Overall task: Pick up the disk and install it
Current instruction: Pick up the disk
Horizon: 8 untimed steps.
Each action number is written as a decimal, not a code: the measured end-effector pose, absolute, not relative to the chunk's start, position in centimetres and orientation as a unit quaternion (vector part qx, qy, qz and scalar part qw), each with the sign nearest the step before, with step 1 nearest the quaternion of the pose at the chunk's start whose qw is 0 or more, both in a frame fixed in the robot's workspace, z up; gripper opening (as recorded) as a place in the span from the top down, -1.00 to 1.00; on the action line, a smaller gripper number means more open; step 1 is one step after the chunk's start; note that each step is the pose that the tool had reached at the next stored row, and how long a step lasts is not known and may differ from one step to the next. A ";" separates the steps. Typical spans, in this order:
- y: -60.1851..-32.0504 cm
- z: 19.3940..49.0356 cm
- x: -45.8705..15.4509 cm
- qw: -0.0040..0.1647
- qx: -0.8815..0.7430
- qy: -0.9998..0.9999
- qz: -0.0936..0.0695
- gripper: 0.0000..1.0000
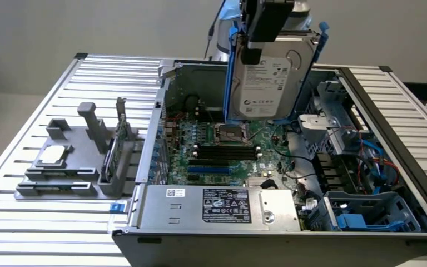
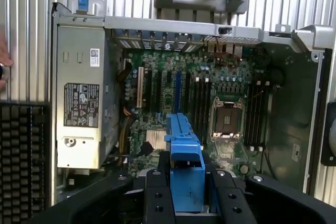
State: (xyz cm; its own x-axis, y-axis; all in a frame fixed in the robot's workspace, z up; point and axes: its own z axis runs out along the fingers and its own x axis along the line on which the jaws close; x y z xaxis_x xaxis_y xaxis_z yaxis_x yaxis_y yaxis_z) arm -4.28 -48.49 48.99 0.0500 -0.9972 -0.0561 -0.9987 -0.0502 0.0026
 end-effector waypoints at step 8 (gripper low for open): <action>-50.3 49.0 -1.4 0.019 -0.724 0.689 0.020 0.35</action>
